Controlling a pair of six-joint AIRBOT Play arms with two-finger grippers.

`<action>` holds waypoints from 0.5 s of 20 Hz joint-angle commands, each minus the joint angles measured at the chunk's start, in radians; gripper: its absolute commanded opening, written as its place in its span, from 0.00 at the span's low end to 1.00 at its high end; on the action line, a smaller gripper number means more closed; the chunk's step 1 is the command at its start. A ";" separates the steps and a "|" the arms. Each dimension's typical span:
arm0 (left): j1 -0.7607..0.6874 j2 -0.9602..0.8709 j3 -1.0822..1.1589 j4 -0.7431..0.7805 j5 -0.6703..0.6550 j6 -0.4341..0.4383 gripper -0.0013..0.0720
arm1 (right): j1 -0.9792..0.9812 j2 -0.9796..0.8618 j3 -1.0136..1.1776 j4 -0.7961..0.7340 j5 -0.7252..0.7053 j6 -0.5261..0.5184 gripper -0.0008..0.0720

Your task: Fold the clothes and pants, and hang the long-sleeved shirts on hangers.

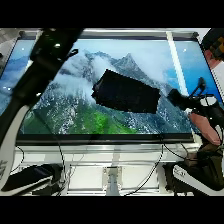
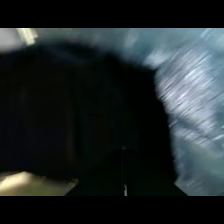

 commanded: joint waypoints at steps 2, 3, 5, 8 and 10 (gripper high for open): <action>-0.011 0.203 -0.183 0.001 -0.006 0.011 0.47 | -0.143 -0.150 0.000 0.275 0.326 -0.402 0.48; -0.020 0.237 -0.218 0.000 -0.014 0.010 0.63 | -0.144 -0.168 0.000 0.259 0.262 -0.393 0.81; -0.035 0.288 -0.257 0.000 -0.055 0.011 0.67 | -0.137 -0.184 0.000 0.246 0.212 -0.347 0.97; -0.060 0.321 -0.264 0.001 -0.103 0.011 0.70 | -0.131 -0.191 0.000 0.236 0.176 -0.231 0.97; -0.070 0.328 -0.264 0.001 -0.105 0.011 0.70 | -0.131 -0.217 0.000 0.224 0.190 -0.192 0.97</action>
